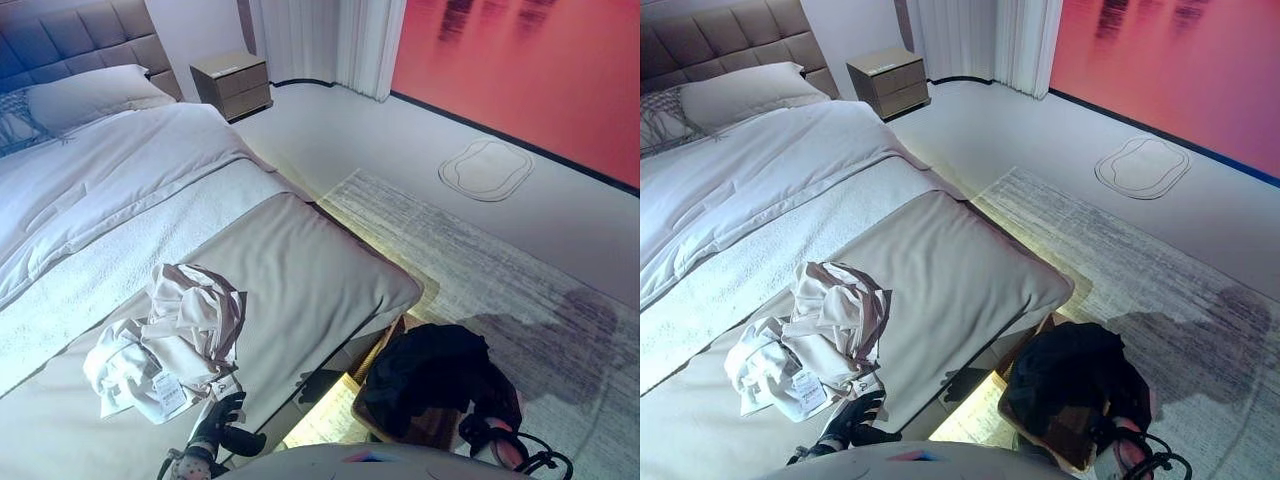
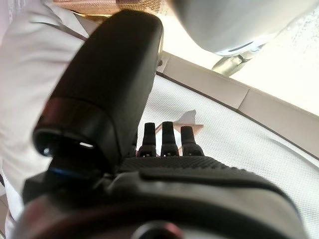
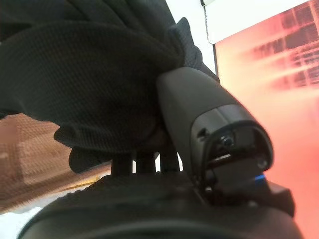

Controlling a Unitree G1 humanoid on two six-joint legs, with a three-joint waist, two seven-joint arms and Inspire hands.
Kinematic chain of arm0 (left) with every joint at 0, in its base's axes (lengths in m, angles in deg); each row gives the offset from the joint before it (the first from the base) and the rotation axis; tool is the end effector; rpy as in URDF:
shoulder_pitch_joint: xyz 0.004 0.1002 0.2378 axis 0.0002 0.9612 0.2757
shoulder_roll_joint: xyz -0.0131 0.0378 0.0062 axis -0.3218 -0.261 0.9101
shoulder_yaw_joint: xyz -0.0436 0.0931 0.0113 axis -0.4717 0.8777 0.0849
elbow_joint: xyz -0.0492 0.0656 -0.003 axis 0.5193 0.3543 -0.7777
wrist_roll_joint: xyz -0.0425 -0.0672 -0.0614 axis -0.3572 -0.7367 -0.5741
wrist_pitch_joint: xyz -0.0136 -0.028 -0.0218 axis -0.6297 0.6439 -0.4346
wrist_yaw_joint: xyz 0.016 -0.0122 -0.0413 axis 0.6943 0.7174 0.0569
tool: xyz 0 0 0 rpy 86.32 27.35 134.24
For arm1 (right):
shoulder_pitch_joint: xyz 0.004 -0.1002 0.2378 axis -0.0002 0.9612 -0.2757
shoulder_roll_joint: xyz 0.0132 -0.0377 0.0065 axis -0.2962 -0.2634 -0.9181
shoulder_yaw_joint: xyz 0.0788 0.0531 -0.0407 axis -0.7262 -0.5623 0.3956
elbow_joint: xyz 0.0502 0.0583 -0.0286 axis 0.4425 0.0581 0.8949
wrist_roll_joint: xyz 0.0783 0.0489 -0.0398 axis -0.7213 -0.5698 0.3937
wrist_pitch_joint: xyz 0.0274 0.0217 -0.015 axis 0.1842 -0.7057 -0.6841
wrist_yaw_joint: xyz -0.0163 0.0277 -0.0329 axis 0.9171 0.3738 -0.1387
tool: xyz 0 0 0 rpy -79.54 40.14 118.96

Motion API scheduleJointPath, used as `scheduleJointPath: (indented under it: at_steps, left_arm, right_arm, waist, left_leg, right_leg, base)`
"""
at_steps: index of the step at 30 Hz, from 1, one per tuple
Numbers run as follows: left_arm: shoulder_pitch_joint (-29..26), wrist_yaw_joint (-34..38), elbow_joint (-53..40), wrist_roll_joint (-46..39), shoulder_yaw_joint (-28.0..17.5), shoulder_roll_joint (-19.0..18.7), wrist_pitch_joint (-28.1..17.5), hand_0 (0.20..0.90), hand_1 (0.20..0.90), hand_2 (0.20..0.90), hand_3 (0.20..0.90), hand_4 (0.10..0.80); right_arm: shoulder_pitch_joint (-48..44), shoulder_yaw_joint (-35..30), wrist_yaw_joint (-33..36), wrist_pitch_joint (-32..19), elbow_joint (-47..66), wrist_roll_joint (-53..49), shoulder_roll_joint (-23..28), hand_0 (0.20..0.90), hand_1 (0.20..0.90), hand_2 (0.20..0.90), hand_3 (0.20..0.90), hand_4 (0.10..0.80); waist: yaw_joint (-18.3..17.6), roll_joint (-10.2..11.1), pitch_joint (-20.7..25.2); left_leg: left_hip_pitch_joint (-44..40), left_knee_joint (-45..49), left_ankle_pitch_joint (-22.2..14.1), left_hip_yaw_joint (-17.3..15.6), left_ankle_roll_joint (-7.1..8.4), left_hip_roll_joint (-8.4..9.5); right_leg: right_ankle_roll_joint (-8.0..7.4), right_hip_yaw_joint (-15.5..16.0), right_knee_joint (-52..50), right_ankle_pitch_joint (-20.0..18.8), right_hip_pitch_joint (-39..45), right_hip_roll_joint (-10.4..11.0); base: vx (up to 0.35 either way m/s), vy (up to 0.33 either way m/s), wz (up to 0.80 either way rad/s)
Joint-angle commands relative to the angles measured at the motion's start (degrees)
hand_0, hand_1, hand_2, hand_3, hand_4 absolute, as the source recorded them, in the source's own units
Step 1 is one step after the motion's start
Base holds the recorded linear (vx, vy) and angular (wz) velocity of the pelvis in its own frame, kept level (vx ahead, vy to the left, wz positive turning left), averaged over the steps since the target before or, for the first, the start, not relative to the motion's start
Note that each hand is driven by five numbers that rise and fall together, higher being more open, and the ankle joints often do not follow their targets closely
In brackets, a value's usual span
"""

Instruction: Pick up the clothes from the bed and place them into the basket

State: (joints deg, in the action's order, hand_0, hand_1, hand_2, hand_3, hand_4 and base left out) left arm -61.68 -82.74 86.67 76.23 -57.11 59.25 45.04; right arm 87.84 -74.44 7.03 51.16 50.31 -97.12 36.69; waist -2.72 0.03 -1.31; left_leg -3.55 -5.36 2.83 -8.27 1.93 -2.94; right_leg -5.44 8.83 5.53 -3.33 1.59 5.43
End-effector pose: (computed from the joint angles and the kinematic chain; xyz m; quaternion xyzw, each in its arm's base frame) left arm 0.0580 0.2138 -0.1079 0.2012 0.4670 -0.0405 0.8601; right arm 0.0743 -0.2261 -0.0827 0.1650 0.2932 -0.3384 0.8788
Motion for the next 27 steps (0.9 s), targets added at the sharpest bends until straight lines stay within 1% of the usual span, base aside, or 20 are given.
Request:
scheduleJointPath:
  at_steps: [1, 5, 8, 10, 14, 16, 17, 18, 19, 20, 21, 22, 24, 27]
  left_arm:
    - [-3.81, -0.18, 1.44, 2.22, 0.66, -3.48, -2.48, 0.9, 0.9, 0.9, 0.9, 0.8]
    - [-4.08, -0.5, 2.63, 2.42, 1.16, -3.95, -3.51, 0.9, 0.9, 0.9, 0.9, 0.8]
    - [-4.85, -1.19, 2.82, 2.06, 1.71, -4.64, -3.88, 0.9, 0.9, 0.9, 0.9, 0.8]
    - [-5.87, -1.28, 3.34, 1.67, 2.47, -4.85, -4.22, 0.9, 0.9, 0.9, 0.9, 0.8]
    - [-6.62, -1.05, 4.42, 1.75, 3.63, -4.9, -4.97, 0.9, 0.9, 0.9, 0.9, 0.8]
    - [-6.54, -0.96, 4.6, 1.61, 4.16, -4.97, -5.23, 0.9, 0.9, 0.9, 0.9, 0.8]
    - [-6.59, -1.01, 4.47, 1.42, 4.54, -5.03, -5.31, 0.9, 0.9, 0.9, 0.9, 0.8]
    - [-6.57, -1.13, 4.01, 1.39, 4.71, -5.12, -5.16, 0.9, 0.9, 0.9, 0.9, 0.8]
    - [-6.55, -1.19, 3.05, 0.9, 5.16, -5.2, -4.92, 0.9, 0.9, 0.9, 0.9, 0.8]
    - [-6.6, -1.21, 2.46, -0.02, 5.65, -5.17, -4.96, 0.9, 0.9, 0.9, 0.9, 0.8]
    - [-6.64, -1.2, 2.4, -0.47, 5.85, -5.12, -5.1, 0.9, 0.9, 0.9, 0.9, 0.8]
    - [-6.78, -1.05, 2.34, -1.3, 6.46, -4.72, -5.54, 0.9, 0.9, 0.9, 0.9, 0.8]
    - [-6.81, -0.66, 1.76, -1.72, 7.53, -4.2, -5.67, 0.9, 0.9, 0.9, 0.9, 0.8]
    - [-7.06, -1.03, 0.72, -2.29, 8.02, -4.47, -5.66, 0.9, 0.9, 0.9, 0.9, 0.8]
  right_arm:
    - [-4.19, -1.01, -1.89, -2.65, 0.4, -3.24, 1.14, 0.3, 0.3, 0.3, 0.2, 0.1]
    - [-6.01, -1.65, -1.11, -1.93, -6.98, -3.83, 1.33, 0.3, 0.3, 0.3, 0.2, 0.1]
    - [-8.24, -1.91, 1.85, -1.9, -11.23, -3.06, 2.31, 0.3, 0.3, 0.3, 0.2, 0.1]
    - [-10.37, -2.56, 5.39, -2.51, -15.33, -2.49, 3.03, 0.3, 0.3, 0.3, 0.2, 0.1]
    - [-13.7, -6.28, 13.14, -6.55, -24.06, -2.97, 5.33, 0.3, 0.3, 0.3, 0.2, 0.1]
    - [-14.43, -8.24, 14.42, -7.14, -26.6, -3.22, 6.15, 0.3, 0.3, 0.3, 0.2, 0.1]
    - [-15.3, -9.59, 15.1, -8.32, -28.29, -3.97, 6.99, 0.3, 0.3, 0.3, 0.2, 0.1]
    - [-15.8, -10.53, 15.52, -9.41, -28.26, -4.46, 7.56, 0.3, 0.3, 0.3, 0.2, 0.1]
    - [-16.65, -11.36, 17.69, -11.2, -27.27, -3.59, 8.62, 0.3, 0.3, 0.3, 0.2, 0.1]
    - [-17.3, -12.32, 20.81, -12.05, -25.86, -1.07, 10.01, 0.3, 0.3, 0.3, 0.2, 0.1]
    - [-17.6, -12.84, 21.37, -12.17, -25.69, -0.55, 10.67, 0.3, 0.3, 0.3, 0.2, 0.1]
    - [-18.5, -14.18, 22.45, -13.07, -25.74, -0.39, 12.33, 0.3, 0.3, 0.3, 0.2, 0.1]
    - [-19.73, -16.13, 22.28, -14.5, -26.74, -0.06, 14.41, 0.3, 0.3, 0.3, 0.2, 0.1]
    - [-21.2, -18.34, 20.96, -14.42, -28.23, -0.27, 17.22, 0.3, 0.3, 0.3, 0.2, 0.1]
  waist:
    - [1.72, 0.46, -0.8]
    - [2.6, 0.23, -0.7]
    - [3.09, -0.45, -1.01]
    - [3.44, -1.18, -1.48]
    - [4.1, -2.8, -2.1]
    - [4.19, -3.38, -2.19]
    - [4.4, -3.98, -2.39]
    - [4.43, -4.4, -2.49]
    - [4.4, -5.12, -2.73]
    - [4.25, -5.99, -2.97]
    - [4.13, -6.36, -3.06]
    - [3.93, -7.32, -3.33]
    - [3.84, -8.32, -3.75]
    - [4.04, -8.97, -4.28]
  left_leg:
    - [0.9, 0.36, -0.45, 2.1, 0.9, -1.38]
    - [1.29, 0.36, -0.35, 2.4, 1.07, -1.48]
    - [1.95, 0.36, -0.09, 2.8, 1.12, -1.47]
    - [2.54, 0.36, 0.16, 3.25, 1.1, -1.39]
    - [2.89, 0.36, 0.25, 4.02, 1.18, -1.24]
    - [2.83, 0.36, 0.21, 4.19, 1.31, -1.16]
    - [2.81, 0.36, 0.19, 4.38, 1.41, -1.06]
    - [2.89, 0.36, 0.19, 4.51, 1.49, -0.99]
    - [3.14, 0.36, 0.27, 4.75, 1.59, -0.82]
    - [3.55, 0.36, 0.39, 4.96, 1.68, -0.61]
    - [3.73, 0.36, 0.44, 5.0, 1.73, -0.52]
    - [4.26, 0.36, 0.64, 4.99, 1.87, -0.36]
    - [4.76, 0.36, 0.81, 5.09, 2.0, -0.15]
    - [5.19, 0.36, 0.92, 5.26, 2.28, -0.14]
  right_leg:
    - [-2.68, 2.69, -0.65, -3.3, 1.15, 2.97]
    - [-2.7, 3.13, -0.53, -3.36, 1.01, 2.99]
    - [-2.58, 3.35, -0.57, -3.36, 0.49, 2.93]
    - [-2.46, 3.46, -0.64, -3.38, -0.01, 2.91]
    - [-2.32, 3.68, -0.64, -3.29, -0.23, 3.08]
    - [-2.35, 3.75, -0.61, -3.25, -0.13, 3.26]
    - [-2.34, 3.83, -0.59, -3.19, -0.02, 3.45]
    - [-2.33, 3.84, -0.57, -3.16, -0.09, 3.57]
    - [-2.27, 3.8, -0.56, -3.11, -0.32, 3.73]
    - [-2.22, 3.73, -0.59, -3.04, -0.75, 3.89]
    - [-2.22, 3.67, -0.59, -3.01, -0.95, 3.95]
    - [-2.21, 3.6, -0.55, -2.94, -1.41, 4.13]
    - [-2.23, 3.59, -0.53, -2.77, -1.75, 4.25]
    - [-2.32, 3.85, -0.53, -2.58, -1.86, 4.43]
  base:
    - [0.062, -0.046, 0.02]
    - [0.039, -0.053, 0.08]
    - [-0.025, -0.035, 0.05]
    - [-0.074, -0.034, 0.06]
    - [-0.032, -0.033, 0.08]
    - [0.007, -0.02, 0.07]
    - [-0.004, -0.022, 0.08]
    - [-0.041, -0.003, 0.11]
    - [-0.081, 0.035, 0.09]
    - [-0.091, 0.06, 0.06]
    - [-0.117, 0.094, 0.01]
    - [-0.103, 0.082, 0.0]
    - [-0.098, 0.049, 0.02]
    - [-0.067, -0.017, 0.04]
